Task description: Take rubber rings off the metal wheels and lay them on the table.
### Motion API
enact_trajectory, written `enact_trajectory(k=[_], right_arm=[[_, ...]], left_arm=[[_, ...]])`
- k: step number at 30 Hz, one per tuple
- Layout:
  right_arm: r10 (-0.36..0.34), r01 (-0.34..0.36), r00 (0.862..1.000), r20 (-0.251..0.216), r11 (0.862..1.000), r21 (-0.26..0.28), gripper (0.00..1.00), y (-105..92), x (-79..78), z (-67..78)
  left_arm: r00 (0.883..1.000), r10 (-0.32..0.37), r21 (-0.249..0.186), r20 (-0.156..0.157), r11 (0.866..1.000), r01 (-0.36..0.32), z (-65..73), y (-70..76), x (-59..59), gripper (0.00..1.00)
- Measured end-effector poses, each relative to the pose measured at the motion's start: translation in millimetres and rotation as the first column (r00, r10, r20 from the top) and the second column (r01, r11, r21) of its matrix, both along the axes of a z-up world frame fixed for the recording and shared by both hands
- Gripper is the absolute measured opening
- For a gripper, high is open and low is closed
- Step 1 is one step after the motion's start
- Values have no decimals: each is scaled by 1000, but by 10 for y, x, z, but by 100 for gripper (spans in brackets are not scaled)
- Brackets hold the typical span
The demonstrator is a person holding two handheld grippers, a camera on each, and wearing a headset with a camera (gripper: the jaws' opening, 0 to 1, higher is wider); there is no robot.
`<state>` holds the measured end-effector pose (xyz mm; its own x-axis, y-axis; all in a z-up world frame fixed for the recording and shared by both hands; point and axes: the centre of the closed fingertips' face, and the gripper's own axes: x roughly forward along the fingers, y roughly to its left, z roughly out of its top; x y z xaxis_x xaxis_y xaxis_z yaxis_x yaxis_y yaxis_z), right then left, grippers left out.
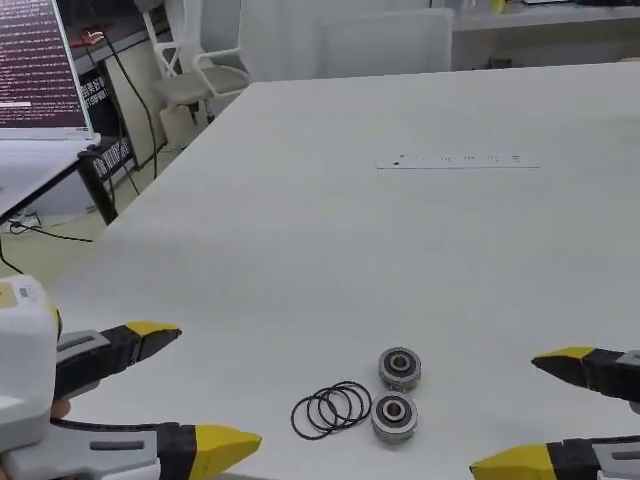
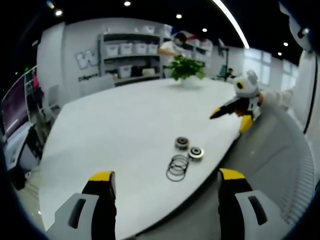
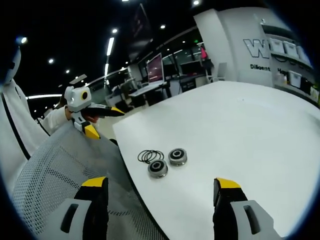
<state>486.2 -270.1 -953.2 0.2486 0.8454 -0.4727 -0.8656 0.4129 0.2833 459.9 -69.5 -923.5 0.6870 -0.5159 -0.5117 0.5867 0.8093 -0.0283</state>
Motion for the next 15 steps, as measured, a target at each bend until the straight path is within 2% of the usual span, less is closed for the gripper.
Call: enact_trajectory(k=[5, 8, 11, 15], right_arm=[[-14, 14, 1000, 8, 1000, -24, 90, -46, -48, -20], [-21, 20, 1000, -22, 999, -41, 91, -80, -101, -55], [-23, 22, 1000, -10, 997, -71, 94, -117, -115, -93], [-30, 29, 999, -14, 996, -81, 98, -138, -117, -92]], left_arm=[[1000, -10, -25, -4, 1000, 10, 8, -23, -1, 88], [1000, -16, -36, -16, 999, 15, -1, -35, -12, 89], [1000, -15, -39, -7, 999, 15, 10, -37, -12, 89], [1000, -12, -44, -4, 999, 12, 15, -34, -8, 90]])
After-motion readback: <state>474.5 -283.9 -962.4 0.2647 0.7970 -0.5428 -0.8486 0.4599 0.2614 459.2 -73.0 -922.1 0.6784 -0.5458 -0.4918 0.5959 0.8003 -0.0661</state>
